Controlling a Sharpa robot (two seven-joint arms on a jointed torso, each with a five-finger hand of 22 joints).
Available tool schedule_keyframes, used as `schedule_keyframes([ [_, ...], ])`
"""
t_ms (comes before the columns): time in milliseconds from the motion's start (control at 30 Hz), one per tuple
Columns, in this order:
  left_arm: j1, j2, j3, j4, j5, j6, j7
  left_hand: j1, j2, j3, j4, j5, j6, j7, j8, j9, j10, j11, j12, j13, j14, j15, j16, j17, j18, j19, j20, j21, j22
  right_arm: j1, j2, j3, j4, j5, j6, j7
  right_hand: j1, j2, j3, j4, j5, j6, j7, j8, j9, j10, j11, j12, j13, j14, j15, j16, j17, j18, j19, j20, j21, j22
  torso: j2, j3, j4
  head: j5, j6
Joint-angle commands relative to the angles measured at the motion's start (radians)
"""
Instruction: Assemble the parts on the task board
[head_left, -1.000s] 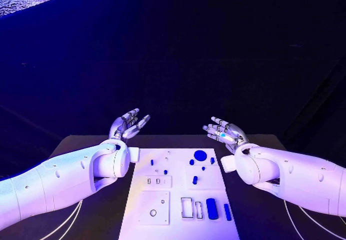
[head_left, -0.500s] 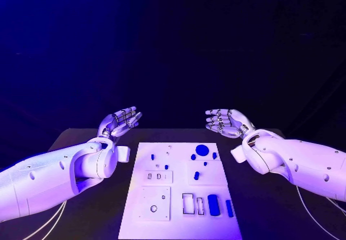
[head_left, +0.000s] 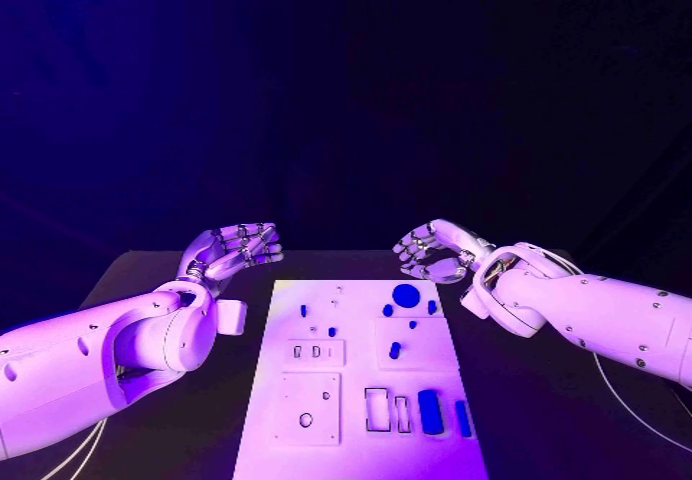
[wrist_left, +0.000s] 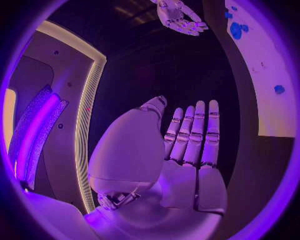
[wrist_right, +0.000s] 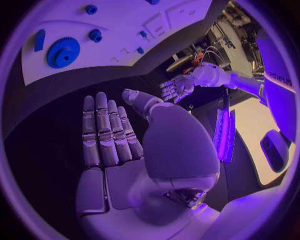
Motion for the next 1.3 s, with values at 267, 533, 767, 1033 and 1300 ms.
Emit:
schedule_keyframes([
  [267, 0.007, -0.031, 0.003, 0.086, -0.08, 0.098, -0.008, -0.002, -0.035, 0.019, -0.001, -0.005, 0.016, 0.014, 0.012, 0.005, 0.033, -0.013, -0.008, 0.0, 0.04, -0.018, 0.058, 0.063, 0.012, 0.049, -0.025, 0.058, 0.027, 0.009, 0.008, 0.0, 0.041, -0.415, 0.187, -0.206, 0.001, -0.064, -0.092, 0.032, -0.014, 0.085, -0.057, -0.003, 0.013, 0.108, -0.067, -0.016, 0.014, 0.322, -0.1, 0.289, 0.339, 0.019, 0.213, -0.113, 0.332, 0.206, 0.043, -0.0055, 0.02, -0.02, -0.003],
  [533, 0.01, -0.044, 0.012, 0.116, -0.093, 0.106, -0.013, 0.0, -0.038, 0.02, -0.003, -0.005, 0.016, 0.013, 0.012, 0.006, 0.035, -0.013, -0.011, 0.0, 0.033, -0.018, 0.059, 0.069, 0.012, 0.055, -0.027, 0.066, 0.031, 0.009, 0.014, -0.001, 0.045, -0.469, 0.213, -0.247, 0.006, -0.083, -0.083, 0.082, -0.016, 0.089, -0.057, -0.017, 0.021, 0.073, -0.064, -0.015, 0.029, 0.369, -0.098, 0.837, 0.824, -0.012, 0.31, -0.112, 0.612, 0.517, 0.058, -0.0068, 0.0254, -0.021, -0.013],
  [767, 0.01, -0.05, 0.02, 0.13, -0.09, 0.11, -0.015, 0.001, -0.039, 0.021, -0.004, -0.005, 0.016, 0.013, 0.012, 0.006, 0.034, -0.013, -0.012, 0.0, 0.031, -0.018, 0.06, 0.071, 0.012, 0.057, -0.028, 0.069, 0.033, 0.007, 0.019, -0.002, 0.046, -0.492, 0.21, -0.273, 0.008, -0.083, -0.1, 0.103, -0.018, 0.087, -0.058, -0.02, 0.025, 0.054, -0.063, -0.015, 0.039, 0.377, -0.094, 0.96, 0.932, -0.03, 0.355, -0.107, 0.718, 0.657, 0.065, -0.0074, 0.0281, -0.023, -0.015],
  [1033, 0.011, -0.051, 0.022, 0.134, -0.085, 0.11, -0.016, 0.001, -0.039, 0.021, -0.004, -0.006, 0.015, 0.014, 0.012, 0.006, 0.034, -0.013, -0.014, 0.0, 0.028, -0.018, 0.06, 0.074, 0.012, 0.06, -0.029, 0.074, 0.035, 0.005, 0.032, -0.002, 0.038, -0.498, 0.215, -0.282, 0.005, -0.078, -0.109, 0.118, -0.011, 0.087, -0.059, -0.02, 0.028, 0.052, -0.062, -0.014, 0.044, 0.381, -0.093, 1.001, 0.969, -0.037, 0.373, -0.106, 0.755, 0.708, 0.068, -0.0075, 0.0293, -0.019, -0.022],
  [1300, 0.012, -0.053, 0.023, 0.136, -0.076, 0.109, -0.016, 0.001, -0.039, 0.022, -0.004, -0.006, 0.015, 0.014, 0.012, 0.006, 0.034, -0.013, -0.015, -0.001, 0.028, -0.018, 0.06, 0.075, 0.012, 0.061, -0.029, 0.075, 0.036, -0.001, 0.044, -0.003, 0.029, -0.497, 0.233, -0.283, 0.008, -0.071, -0.107, 0.131, -0.005, 0.096, -0.059, -0.015, 0.032, 0.064, -0.064, -0.01, 0.051, 0.381, -0.093, 1.028, 0.989, -0.039, 0.377, -0.105, 0.774, 0.733, 0.072, -0.0066, 0.0283, -0.012, -0.027],
])
